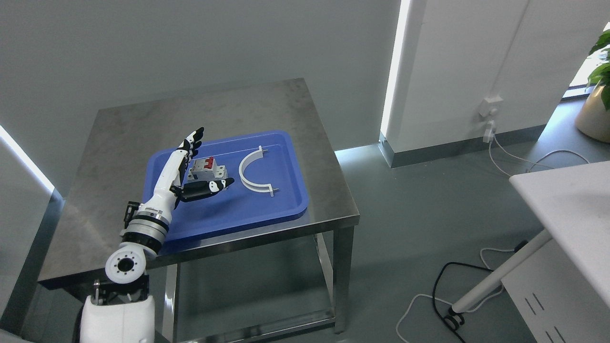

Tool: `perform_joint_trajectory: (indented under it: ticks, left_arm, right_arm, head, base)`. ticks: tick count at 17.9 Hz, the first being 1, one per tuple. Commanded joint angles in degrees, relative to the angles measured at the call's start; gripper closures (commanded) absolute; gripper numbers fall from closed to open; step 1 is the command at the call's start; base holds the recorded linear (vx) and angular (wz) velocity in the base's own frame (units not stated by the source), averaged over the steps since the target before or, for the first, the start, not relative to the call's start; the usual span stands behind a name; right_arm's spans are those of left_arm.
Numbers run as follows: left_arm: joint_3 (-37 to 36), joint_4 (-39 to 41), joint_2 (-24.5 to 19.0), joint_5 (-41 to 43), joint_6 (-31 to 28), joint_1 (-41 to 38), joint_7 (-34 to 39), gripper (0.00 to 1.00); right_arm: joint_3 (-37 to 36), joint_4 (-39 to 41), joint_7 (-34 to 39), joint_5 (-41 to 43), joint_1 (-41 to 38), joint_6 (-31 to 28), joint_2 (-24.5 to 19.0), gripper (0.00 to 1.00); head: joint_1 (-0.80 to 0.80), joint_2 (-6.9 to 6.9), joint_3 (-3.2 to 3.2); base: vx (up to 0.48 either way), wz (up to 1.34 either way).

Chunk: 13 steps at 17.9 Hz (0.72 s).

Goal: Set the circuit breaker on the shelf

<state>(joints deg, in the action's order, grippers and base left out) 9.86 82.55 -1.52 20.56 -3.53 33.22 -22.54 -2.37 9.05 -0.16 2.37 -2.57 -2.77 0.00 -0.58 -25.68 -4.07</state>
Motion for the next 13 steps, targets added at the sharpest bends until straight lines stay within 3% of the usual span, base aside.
perform_joint_trajectory:
  ticks: [1,8,11,13]
  left_arm:
    - [-5.6,-10.7,-3.2,7.0,-0.4,6.5,-0.7,0.02]
    - [-2.1,-11.3,-7.3,7.2,0.5,3.6,-3.6,0.03]
    - [0.6,-11.3,-6.8,7.3,0.6,3.6,-3.6,0.18]
    - [0.8,-11.3,-6.7,7.3,2.1,3.7,-3.6,0.34]
  right_arm:
    - [0.0,0.0,0.0,0.0,-0.1,0.0,1.0,0.00]
    - [0.0,0.0,0.0,0.0,0.0,0.0,1.0,0.00]
    - [0.0,0.0,0.0,0.0,0.0,0.0,1.0,0.00]
    - [0.0,0.0,0.0,0.0,0.0,0.0,1.0,0.00]
  head:
    - [0.00,0.00,0.00]
    - [0.00,0.00,0.00]
    - [0.00,0.00,0.00]
    - [0.00,0.00,0.00]
  base:
    - [0.000,0.00]
    - [0.000,0.00]
    - [0.000,0.00]
    - [0.000,0.00]
